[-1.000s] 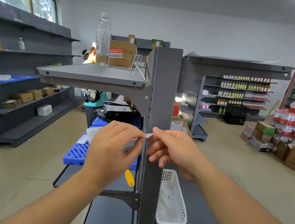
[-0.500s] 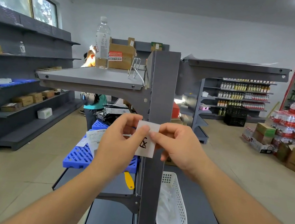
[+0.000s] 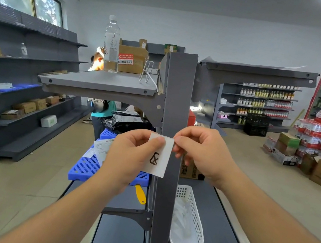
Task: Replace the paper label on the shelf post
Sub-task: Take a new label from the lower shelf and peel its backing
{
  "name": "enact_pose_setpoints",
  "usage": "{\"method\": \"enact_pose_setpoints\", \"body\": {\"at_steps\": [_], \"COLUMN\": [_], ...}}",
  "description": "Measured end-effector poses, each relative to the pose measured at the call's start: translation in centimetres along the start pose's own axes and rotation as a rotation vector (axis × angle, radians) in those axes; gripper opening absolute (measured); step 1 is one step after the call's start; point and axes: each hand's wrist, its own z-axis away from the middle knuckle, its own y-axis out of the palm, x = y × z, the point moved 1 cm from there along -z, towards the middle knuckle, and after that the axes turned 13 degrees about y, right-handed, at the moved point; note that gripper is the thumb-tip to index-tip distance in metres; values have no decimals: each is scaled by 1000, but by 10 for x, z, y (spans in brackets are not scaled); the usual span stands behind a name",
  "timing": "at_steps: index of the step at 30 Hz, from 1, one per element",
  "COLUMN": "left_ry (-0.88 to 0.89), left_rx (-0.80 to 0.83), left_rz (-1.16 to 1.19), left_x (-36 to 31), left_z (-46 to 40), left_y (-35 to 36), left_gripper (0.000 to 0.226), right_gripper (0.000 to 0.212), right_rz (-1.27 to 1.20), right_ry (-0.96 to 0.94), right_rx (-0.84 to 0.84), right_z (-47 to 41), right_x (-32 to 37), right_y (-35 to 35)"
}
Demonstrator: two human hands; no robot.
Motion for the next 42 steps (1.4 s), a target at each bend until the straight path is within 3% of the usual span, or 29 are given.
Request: {"method": "enact_pose_setpoints", "body": {"at_steps": [8,30,33,37,42], "left_ry": [0,-23,53,235,288], "left_rx": [24,121,71,-44,57], "left_rz": [-20,-43,-43,-253,-226], "left_x": [-1,-2,1,5,0], "left_z": [1,3,3,4,10], "left_y": [2,-3,-1,0,2], "left_gripper": [11,10,8,19,10], "right_gripper": [21,29,31,25,22], "right_rz": [69,-20,-109,-178,-203], "right_ry": [1,19,62,95,104], "right_rx": [-5,97,106,102,36], "right_z": [0,5,5,5,3], "right_x": [1,1,-1,-4,-6], "right_y": [0,-2,3,8,12]}}
